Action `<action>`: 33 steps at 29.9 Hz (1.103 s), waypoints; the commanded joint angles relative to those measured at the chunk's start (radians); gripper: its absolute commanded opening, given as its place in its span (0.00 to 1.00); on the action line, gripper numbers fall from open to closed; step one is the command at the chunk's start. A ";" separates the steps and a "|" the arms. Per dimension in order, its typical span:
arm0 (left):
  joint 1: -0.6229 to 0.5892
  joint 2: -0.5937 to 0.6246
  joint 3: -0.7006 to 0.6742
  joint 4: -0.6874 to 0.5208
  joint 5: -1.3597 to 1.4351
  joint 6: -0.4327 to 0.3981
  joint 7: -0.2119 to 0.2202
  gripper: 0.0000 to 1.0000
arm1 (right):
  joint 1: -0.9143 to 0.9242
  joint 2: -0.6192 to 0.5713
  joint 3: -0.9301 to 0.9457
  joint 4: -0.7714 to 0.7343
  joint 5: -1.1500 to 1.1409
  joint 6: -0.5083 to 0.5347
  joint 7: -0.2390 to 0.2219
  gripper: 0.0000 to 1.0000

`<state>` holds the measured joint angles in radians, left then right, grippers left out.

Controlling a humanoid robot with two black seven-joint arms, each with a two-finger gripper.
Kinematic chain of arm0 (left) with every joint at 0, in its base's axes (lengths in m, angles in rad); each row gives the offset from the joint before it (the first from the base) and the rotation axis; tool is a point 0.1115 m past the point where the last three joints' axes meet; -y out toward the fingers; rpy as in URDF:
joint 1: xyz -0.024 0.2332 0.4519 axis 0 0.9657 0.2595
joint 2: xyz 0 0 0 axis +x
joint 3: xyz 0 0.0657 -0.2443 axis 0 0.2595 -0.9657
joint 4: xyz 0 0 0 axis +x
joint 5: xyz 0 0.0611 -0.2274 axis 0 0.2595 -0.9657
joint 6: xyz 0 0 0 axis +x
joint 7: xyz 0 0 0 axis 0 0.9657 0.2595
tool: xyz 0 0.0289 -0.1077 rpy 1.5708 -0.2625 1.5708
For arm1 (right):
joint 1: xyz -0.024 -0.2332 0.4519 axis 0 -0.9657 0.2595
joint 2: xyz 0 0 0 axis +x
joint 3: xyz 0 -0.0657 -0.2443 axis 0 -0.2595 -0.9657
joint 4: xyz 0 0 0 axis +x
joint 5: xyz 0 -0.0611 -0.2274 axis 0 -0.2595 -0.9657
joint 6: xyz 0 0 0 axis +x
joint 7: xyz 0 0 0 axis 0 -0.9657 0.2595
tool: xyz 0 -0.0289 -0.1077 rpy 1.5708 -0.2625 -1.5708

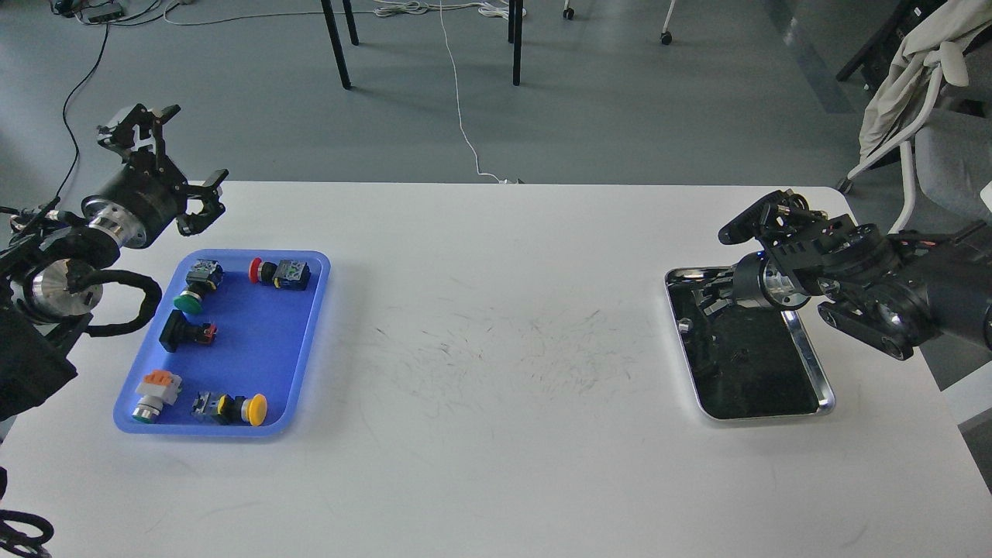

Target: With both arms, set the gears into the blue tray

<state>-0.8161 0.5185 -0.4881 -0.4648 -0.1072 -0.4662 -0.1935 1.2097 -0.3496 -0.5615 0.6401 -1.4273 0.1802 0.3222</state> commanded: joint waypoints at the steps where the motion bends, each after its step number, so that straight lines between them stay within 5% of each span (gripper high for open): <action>1: 0.000 0.000 0.000 0.000 0.001 0.000 0.000 1.00 | 0.004 0.000 0.000 0.001 0.001 0.001 0.000 0.25; 10: -0.002 0.002 0.000 0.000 0.003 0.001 0.002 1.00 | 0.050 -0.026 -0.005 0.026 0.018 0.047 0.000 0.56; 33: 0.002 0.002 0.000 0.000 0.006 0.000 0.000 1.00 | 0.033 -0.124 -0.005 0.061 0.013 0.093 0.029 0.58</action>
<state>-0.8141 0.5186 -0.4878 -0.4648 -0.1031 -0.4661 -0.1930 1.2460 -0.4745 -0.5682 0.7063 -1.4128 0.2758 0.3514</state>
